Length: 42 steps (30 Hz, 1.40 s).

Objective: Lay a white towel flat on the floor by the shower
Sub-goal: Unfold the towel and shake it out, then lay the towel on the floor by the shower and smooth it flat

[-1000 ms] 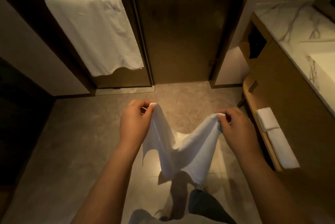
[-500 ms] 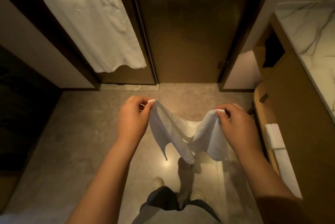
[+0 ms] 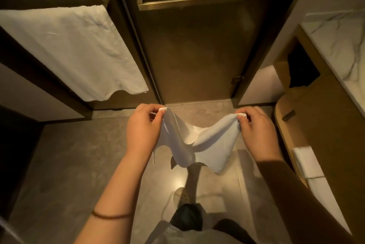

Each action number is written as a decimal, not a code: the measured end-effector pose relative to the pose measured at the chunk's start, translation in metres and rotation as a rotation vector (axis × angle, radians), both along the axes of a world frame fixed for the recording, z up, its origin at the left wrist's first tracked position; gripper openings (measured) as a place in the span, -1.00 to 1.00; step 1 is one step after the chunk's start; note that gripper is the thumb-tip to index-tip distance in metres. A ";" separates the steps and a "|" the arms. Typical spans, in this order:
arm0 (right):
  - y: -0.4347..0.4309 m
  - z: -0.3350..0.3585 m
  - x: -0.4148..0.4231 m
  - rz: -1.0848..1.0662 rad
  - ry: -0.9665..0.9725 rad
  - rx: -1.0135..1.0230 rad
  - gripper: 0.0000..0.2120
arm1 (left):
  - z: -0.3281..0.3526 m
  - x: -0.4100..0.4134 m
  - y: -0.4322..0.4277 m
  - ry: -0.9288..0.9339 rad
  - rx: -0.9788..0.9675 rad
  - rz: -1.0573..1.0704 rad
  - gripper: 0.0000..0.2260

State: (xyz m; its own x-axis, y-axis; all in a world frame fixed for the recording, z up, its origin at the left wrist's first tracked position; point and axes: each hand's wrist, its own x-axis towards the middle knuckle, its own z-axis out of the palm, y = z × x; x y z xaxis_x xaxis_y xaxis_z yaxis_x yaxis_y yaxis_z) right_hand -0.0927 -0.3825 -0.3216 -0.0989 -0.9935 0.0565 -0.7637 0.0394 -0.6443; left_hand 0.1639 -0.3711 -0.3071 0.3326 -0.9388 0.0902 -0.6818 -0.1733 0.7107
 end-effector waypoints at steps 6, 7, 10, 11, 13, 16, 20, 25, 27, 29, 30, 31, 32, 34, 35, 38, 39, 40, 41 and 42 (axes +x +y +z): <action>-0.064 -0.013 0.007 0.069 -0.024 -0.004 -0.84 | -0.015 0.011 -0.059 0.017 0.038 -0.004 -0.92; -0.073 -0.016 0.006 0.085 -0.036 -0.040 -0.83 | -0.018 0.011 -0.067 0.015 0.036 0.001 -0.92; -0.099 -0.029 0.000 0.125 -0.023 -0.181 -0.84 | -0.029 0.008 -0.090 0.018 0.032 0.051 -0.92; -0.109 -0.034 -0.002 0.141 -0.020 -0.206 -0.85 | -0.034 0.005 -0.097 0.027 0.028 0.077 -0.91; -0.130 -0.046 -0.010 0.176 -0.033 -0.236 -0.86 | -0.044 -0.003 -0.111 0.046 0.019 0.125 -0.91; -0.161 -0.067 -0.020 0.218 -0.052 -0.274 -0.88 | -0.063 -0.015 -0.133 0.055 -0.013 0.184 -0.91; -0.204 -0.104 -0.026 0.246 -0.041 -0.266 -0.87 | -0.105 -0.026 -0.173 0.082 -0.047 0.236 -0.91; -0.256 -0.150 -0.027 0.258 0.016 -0.244 -0.87 | -0.163 -0.030 -0.224 0.126 -0.099 0.222 -0.90; -0.277 -0.166 -0.029 0.258 0.013 -0.215 -0.87 | -0.185 -0.028 -0.243 0.139 -0.111 0.204 -0.89; -0.295 -0.182 -0.029 0.254 0.038 -0.207 -0.88 | -0.206 -0.026 -0.259 0.137 -0.136 0.186 -0.88; -0.303 -0.192 -0.028 0.248 0.056 -0.213 -0.88 | -0.217 -0.025 -0.266 0.129 -0.150 0.180 -0.89; -0.309 -0.203 -0.027 0.240 0.070 -0.224 -0.88 | -0.229 -0.024 -0.272 0.123 -0.161 0.176 -0.90; -0.315 -0.216 -0.025 0.232 0.080 -0.233 -0.88 | -0.243 -0.022 -0.277 0.122 -0.172 0.174 -0.90; -0.323 -0.248 -0.019 0.215 0.086 -0.248 -0.89 | -0.275 -0.020 -0.285 0.124 -0.192 0.165 -0.91; -0.327 -0.266 -0.017 0.213 0.084 -0.259 -0.89 | -0.293 -0.019 -0.287 0.121 -0.201 0.156 -0.91; -0.333 -0.329 -0.010 0.232 0.100 -0.291 -0.87 | -0.357 -0.014 -0.295 0.087 -0.226 0.130 -0.93; -0.334 -0.352 -0.008 0.239 0.105 -0.294 -0.87 | -0.380 -0.013 -0.297 0.082 -0.236 0.120 -0.93; -0.334 -0.379 -0.007 0.243 0.111 -0.294 -0.87 | -0.407 -0.011 -0.300 0.083 -0.242 0.113 -0.93; -0.335 -0.402 -0.006 0.246 0.113 -0.292 -0.87 | -0.432 -0.010 -0.303 0.090 -0.244 0.111 -0.92; -0.335 -0.424 -0.006 0.251 0.112 -0.285 -0.88 | -0.455 -0.008 -0.305 0.095 -0.242 0.110 -0.91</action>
